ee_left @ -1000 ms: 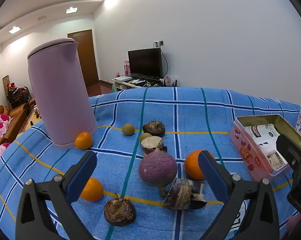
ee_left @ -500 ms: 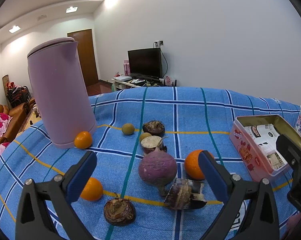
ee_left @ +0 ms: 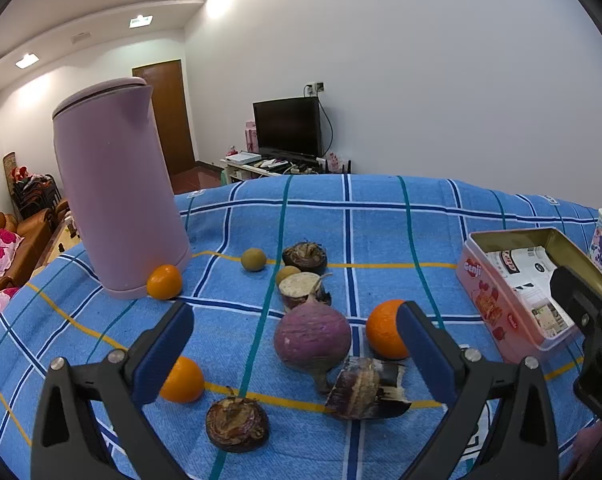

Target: Organize fruits

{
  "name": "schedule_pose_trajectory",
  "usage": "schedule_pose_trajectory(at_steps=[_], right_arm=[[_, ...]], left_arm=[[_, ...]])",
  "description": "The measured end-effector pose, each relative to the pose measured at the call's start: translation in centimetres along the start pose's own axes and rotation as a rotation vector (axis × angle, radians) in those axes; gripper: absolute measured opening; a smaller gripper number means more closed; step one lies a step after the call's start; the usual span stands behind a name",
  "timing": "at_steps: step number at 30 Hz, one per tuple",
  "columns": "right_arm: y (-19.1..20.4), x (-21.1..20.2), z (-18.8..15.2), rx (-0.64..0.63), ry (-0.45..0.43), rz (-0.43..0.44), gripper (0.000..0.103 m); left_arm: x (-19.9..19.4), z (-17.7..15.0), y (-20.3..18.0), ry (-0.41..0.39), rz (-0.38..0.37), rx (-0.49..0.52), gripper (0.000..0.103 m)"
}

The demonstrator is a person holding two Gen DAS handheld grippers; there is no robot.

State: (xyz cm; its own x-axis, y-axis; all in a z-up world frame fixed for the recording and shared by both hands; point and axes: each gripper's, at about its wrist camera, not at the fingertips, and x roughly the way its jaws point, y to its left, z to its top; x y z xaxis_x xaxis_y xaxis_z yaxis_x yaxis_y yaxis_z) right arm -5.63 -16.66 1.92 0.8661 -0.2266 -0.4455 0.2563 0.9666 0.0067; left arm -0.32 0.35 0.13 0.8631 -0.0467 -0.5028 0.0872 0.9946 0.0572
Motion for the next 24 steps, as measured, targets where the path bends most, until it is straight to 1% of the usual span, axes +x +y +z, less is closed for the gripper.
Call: schedule_pose_trajectory(at_steps=[15,21,24], right_arm=[[0.0,0.1,0.0,-0.002,0.004,0.01,0.101],[0.5,0.0,0.0,-0.021,0.001,0.023,0.101],[0.7,-0.1,-0.1,-0.029,0.0,0.03,0.101]], left_arm=[[0.0,0.0,0.0,0.002,-0.004,0.005,0.103],[0.1,0.0,0.8,0.01,0.03,0.004,0.103],[0.4,0.0,1.1,0.022,0.033,-0.002,0.103]])
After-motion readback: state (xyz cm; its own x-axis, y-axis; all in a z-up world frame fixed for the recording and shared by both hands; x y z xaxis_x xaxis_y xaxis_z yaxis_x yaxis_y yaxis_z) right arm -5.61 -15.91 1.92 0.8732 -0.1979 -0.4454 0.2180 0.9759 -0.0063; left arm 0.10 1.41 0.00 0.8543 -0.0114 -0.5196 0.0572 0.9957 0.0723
